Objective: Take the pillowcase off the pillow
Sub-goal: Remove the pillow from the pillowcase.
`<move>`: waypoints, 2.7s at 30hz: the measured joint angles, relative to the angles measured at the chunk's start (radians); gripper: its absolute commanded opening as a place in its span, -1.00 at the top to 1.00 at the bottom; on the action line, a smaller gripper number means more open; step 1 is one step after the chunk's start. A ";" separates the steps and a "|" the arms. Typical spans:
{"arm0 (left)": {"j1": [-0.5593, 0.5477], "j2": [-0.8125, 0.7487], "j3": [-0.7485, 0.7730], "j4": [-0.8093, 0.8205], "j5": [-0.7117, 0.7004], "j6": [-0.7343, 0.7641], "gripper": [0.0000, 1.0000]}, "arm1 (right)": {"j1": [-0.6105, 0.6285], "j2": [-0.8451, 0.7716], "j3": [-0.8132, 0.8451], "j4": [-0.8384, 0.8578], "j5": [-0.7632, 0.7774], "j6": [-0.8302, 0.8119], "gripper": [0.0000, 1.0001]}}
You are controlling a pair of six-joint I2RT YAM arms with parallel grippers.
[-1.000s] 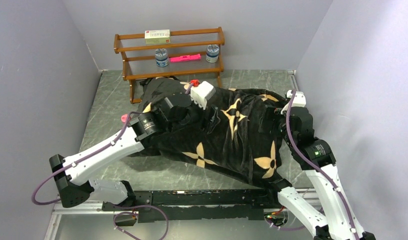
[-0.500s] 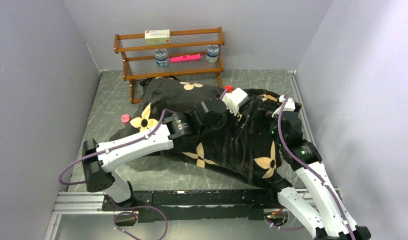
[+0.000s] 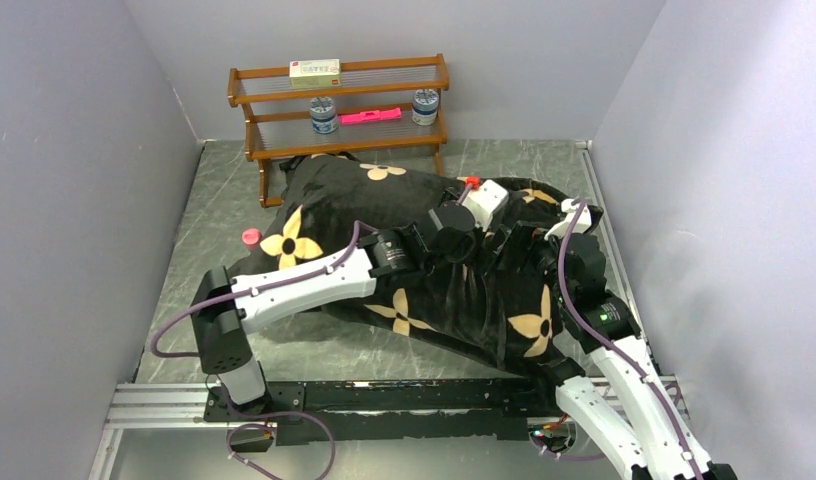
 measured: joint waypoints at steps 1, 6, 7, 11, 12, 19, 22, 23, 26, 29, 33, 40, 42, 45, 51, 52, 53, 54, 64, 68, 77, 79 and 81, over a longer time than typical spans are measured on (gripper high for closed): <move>0.000 0.012 0.003 0.000 -0.013 0.002 -0.79 | 0.000 -0.005 -0.005 0.004 0.002 0.001 -1.00; 0.000 0.067 0.028 -0.008 -0.077 0.020 -0.66 | 0.000 -0.009 -0.010 -0.005 0.031 -0.005 -0.99; -0.001 0.076 0.036 -0.012 -0.091 0.021 -0.61 | 0.000 -0.009 -0.010 -0.005 0.035 -0.005 -0.99; -0.005 0.087 0.041 -0.019 -0.152 0.034 -0.33 | 0.000 -0.009 -0.010 -0.007 0.054 -0.005 -0.99; -0.007 0.086 0.040 -0.020 -0.169 0.040 -0.29 | 0.000 -0.010 -0.010 -0.009 0.056 -0.005 -0.99; -0.013 0.060 -0.008 -0.013 -0.240 0.046 0.19 | 0.000 -0.009 -0.007 -0.008 0.022 -0.017 -0.99; -0.013 0.035 -0.048 0.002 -0.247 0.042 0.50 | 0.000 0.006 0.004 -0.005 -0.008 -0.025 -0.99; -0.012 0.027 -0.057 0.005 -0.249 0.041 0.56 | 0.000 0.013 0.009 -0.002 -0.019 -0.027 -0.99; -0.012 0.000 -0.083 0.012 -0.249 0.039 0.71 | 0.000 0.035 0.027 0.005 -0.054 -0.030 -0.99; -0.011 -0.030 -0.113 0.027 -0.248 0.037 0.83 | 0.000 0.067 0.058 0.011 -0.097 -0.030 -0.99; -0.008 -0.047 -0.134 0.042 -0.239 0.030 0.90 | 0.000 0.111 0.090 0.032 -0.140 -0.030 -0.99; 0.021 -0.081 -0.185 0.085 -0.167 0.003 0.90 | 0.000 0.170 0.105 0.043 -0.184 -0.032 -0.99; 0.035 -0.085 -0.186 0.087 -0.140 -0.010 0.90 | 0.000 0.187 0.106 0.044 -0.182 -0.033 -0.99; 0.054 -0.089 -0.186 0.085 -0.103 -0.021 0.90 | 0.000 0.212 0.106 0.042 -0.173 -0.036 -0.94; 0.081 -0.092 -0.186 0.068 -0.058 -0.038 0.90 | 0.003 0.245 0.120 0.016 -0.130 -0.051 -0.57; 0.084 -0.092 -0.186 0.064 -0.053 -0.039 0.90 | 0.004 0.245 0.122 0.008 -0.119 -0.053 -0.45; 0.087 -0.092 -0.186 0.061 -0.046 -0.040 0.90 | 0.005 0.243 0.124 0.002 -0.105 -0.055 -0.30; 0.089 -0.093 -0.186 0.059 -0.042 -0.041 0.90 | 0.005 0.241 0.127 -0.006 -0.094 -0.058 -0.13; 0.128 -0.151 -0.262 0.065 -0.005 -0.075 0.90 | 0.012 0.217 0.138 -0.078 0.026 -0.018 1.00; 0.142 -0.167 -0.272 0.069 0.004 -0.082 0.90 | 0.019 0.212 0.138 -0.089 0.071 0.026 1.00; 0.164 -0.173 -0.302 0.097 0.039 -0.102 0.90 | 0.021 0.159 0.154 -0.183 0.224 0.141 0.86; 0.166 -0.173 -0.304 0.101 0.044 -0.109 0.90 | 0.021 0.159 0.157 -0.200 0.243 0.146 0.66; 0.168 -0.173 -0.311 0.109 0.050 -0.114 0.90 | 0.020 0.158 0.160 -0.203 0.244 0.134 0.37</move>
